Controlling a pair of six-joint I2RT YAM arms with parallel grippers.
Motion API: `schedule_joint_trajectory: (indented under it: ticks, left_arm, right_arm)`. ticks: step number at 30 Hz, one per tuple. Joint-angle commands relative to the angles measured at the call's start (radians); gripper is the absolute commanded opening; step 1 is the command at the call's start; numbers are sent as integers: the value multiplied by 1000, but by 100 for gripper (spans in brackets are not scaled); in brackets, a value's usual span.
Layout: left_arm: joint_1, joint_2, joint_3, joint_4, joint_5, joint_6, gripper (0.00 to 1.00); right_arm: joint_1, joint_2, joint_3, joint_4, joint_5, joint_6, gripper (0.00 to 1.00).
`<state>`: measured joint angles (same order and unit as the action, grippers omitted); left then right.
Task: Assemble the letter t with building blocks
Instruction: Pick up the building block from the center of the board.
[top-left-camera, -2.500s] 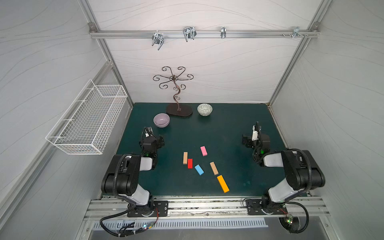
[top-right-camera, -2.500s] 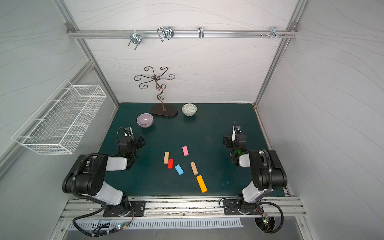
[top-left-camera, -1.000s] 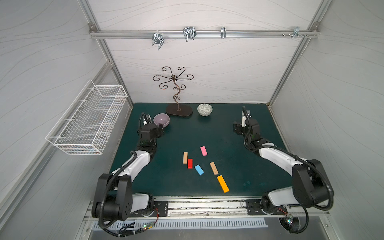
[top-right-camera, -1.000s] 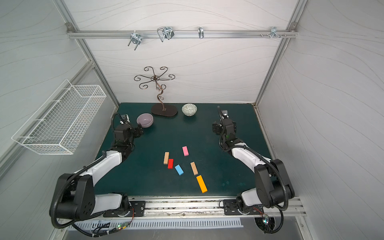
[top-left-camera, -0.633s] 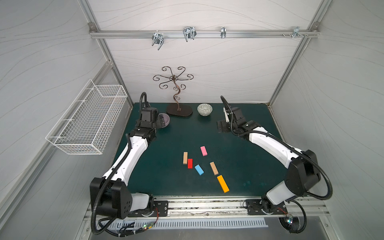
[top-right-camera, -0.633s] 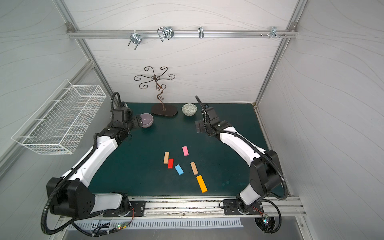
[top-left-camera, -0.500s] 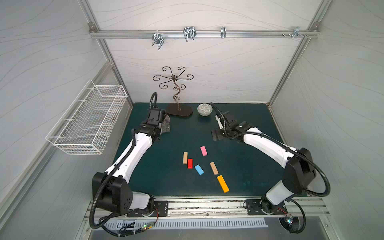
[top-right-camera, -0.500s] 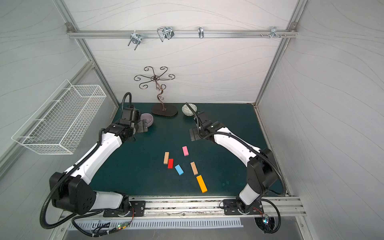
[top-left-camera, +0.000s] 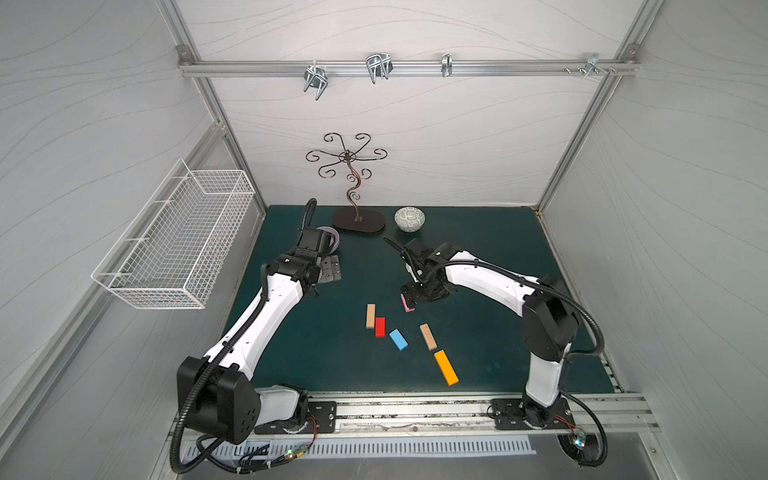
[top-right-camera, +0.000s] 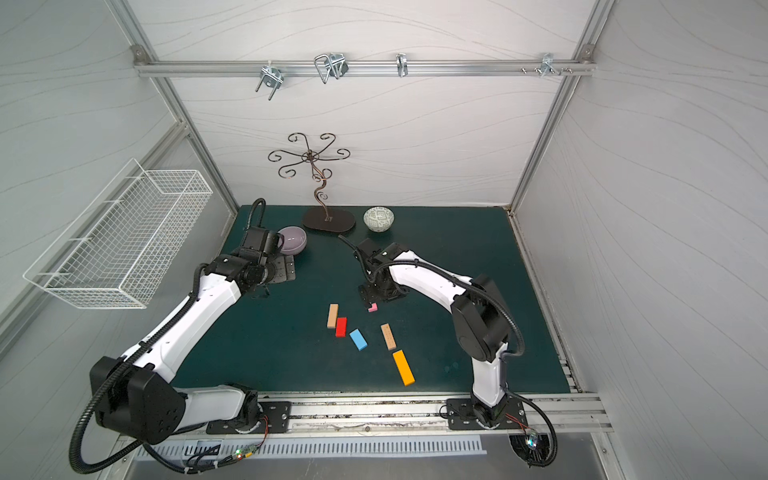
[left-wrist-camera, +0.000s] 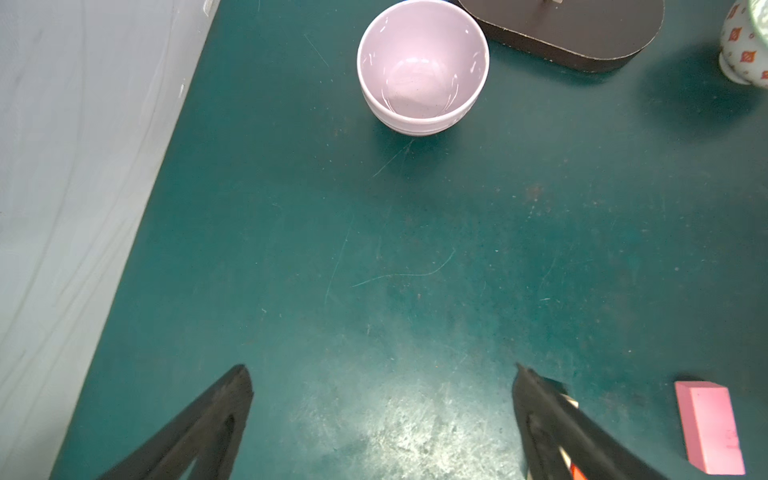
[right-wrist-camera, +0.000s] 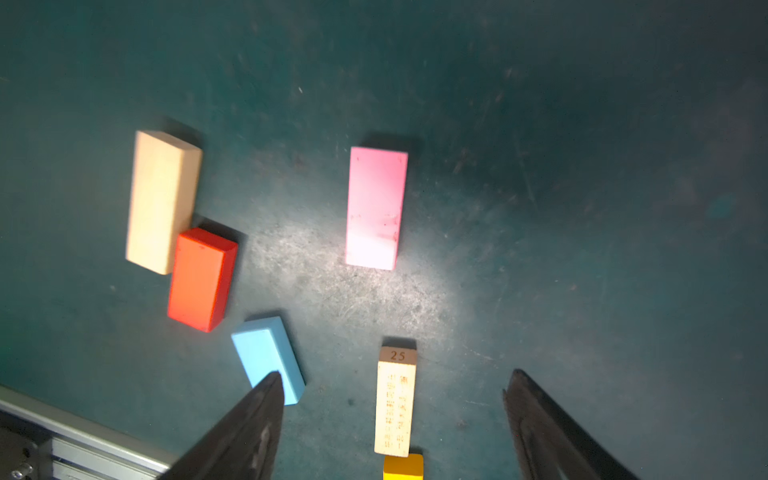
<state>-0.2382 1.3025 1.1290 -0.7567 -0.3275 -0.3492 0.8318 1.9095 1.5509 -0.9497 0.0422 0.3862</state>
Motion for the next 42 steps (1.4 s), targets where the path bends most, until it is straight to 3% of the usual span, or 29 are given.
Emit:
schedule_joint_trajectory:
  ticks: [1,8,16,22,25,42]
  left_arm:
    - [-1,-28,-16,34,71,-58,100]
    - [-1,-61,-104,112,107,-13,100]
    - [-1,7,-44,44,29,-106,100]
    - [-1,66,39,-35,27,-102,100]
    - [-1,43,18,-9,62,-84,100]
    - [-1,11,-12,8,35,-83,100]
  right_arm:
    - [6,34,39,-83,-41,6,82]
    - [3,114,86,-64,-67,-12,76]
    - [-7,222,156,-65,-62,-20,72]
    - [-32,280,201,-60,-76,-28,68]
    - [-41,305,222,-73,-90,-32,63]
    - [-32,382,296,-127,-70,-18,52]
